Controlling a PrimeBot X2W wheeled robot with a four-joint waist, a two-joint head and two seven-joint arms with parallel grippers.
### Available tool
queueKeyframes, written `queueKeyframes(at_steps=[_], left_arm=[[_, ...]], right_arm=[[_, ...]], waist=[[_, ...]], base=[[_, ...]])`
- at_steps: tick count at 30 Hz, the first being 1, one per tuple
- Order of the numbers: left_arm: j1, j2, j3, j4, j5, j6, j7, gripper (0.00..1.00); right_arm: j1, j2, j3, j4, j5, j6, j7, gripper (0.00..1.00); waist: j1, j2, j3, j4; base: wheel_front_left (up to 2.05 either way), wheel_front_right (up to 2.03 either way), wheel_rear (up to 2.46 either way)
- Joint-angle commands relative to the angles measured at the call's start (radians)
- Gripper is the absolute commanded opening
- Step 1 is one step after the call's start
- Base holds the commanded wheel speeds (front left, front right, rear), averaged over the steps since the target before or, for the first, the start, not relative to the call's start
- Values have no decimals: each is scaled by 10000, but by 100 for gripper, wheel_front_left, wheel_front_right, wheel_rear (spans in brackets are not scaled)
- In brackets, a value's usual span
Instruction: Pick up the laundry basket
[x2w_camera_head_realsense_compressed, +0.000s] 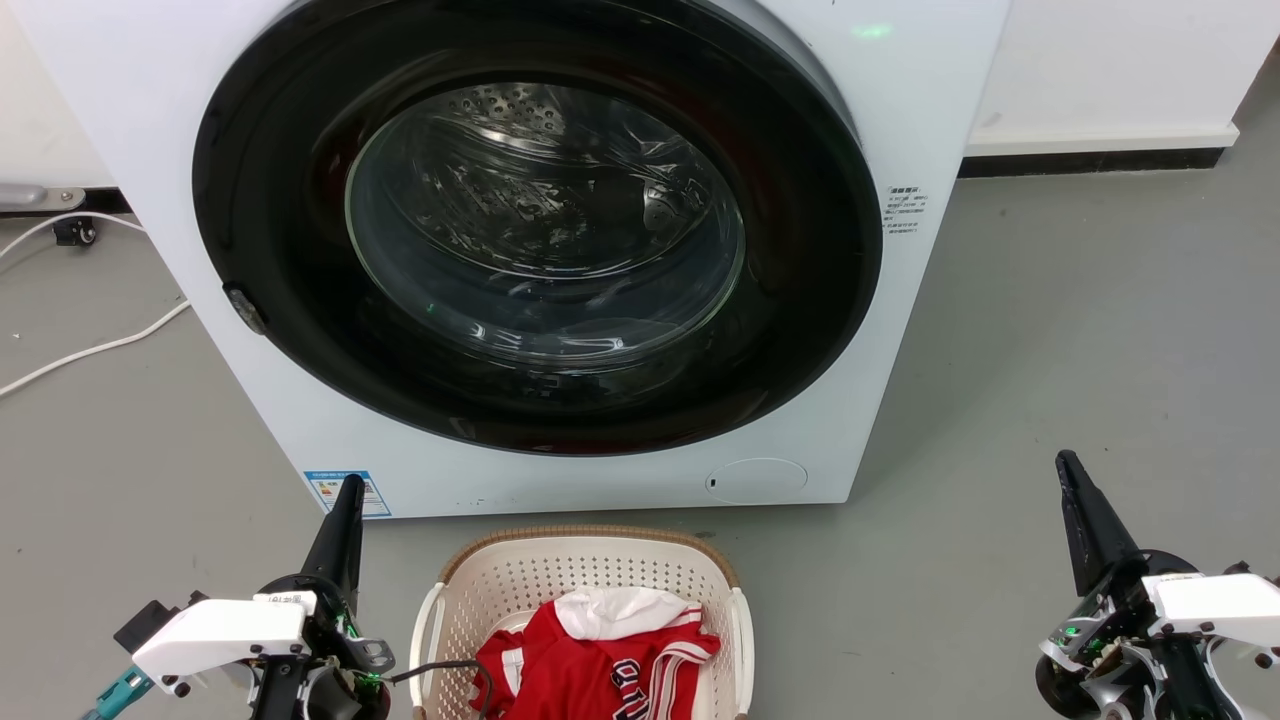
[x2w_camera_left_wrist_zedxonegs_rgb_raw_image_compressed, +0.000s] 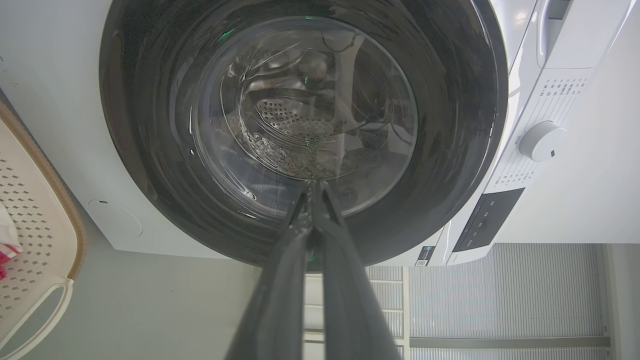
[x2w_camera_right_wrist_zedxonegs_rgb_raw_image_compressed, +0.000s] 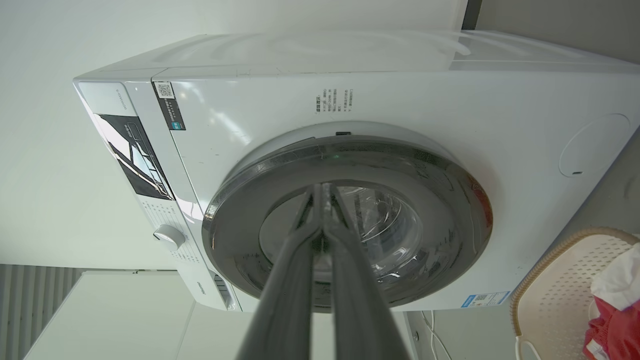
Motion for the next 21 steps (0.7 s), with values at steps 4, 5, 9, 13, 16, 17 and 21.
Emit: queueKeyframes(at_steps=[4, 5, 9, 13, 16, 17, 21], left_arm=[[-86, -9, 20, 3, -18, -46, 24, 0], [-86, -9, 20, 3, -16, -46, 24, 0], [-86, -9, 19, 3, -18, -46, 24, 0], [-86, -9, 19, 3, -18, -46, 24, 0], [-86, -9, 19, 3, -18, -46, 24, 0], [-86, -9, 19, 3, -16, -46, 24, 0], [161, -23, -41, 152, 12, 13, -53, 100]], right_arm=[[-120, 29, -13, 12, -44, -3, 8, 0], [-120, 29, -13, 12, -45, -3, 8, 0], [-120, 28, -15, 12, -46, -3, 9, 0], [-120, 29, -16, 12, -47, -3, 10, 0], [-120, 30, -17, 12, -46, -3, 11, 0], [-120, 30, -16, 12, -47, -3, 11, 0], [162, 21, 28, 178, -30, -2, -49, 100]], waist=[[0, 0, 0, 0], [0, 0, 0, 0], [0, 0, 0, 0], [0, 0, 0, 0], [0, 0, 0, 0], [0, 0, 0, 0], [0, 0, 3, 0]], base=[[0, 0, 0], [0, 0, 0], [0, 0, 0], [0, 0, 0], [0, 0, 0], [0, 0, 0], [0, 0, 0]])
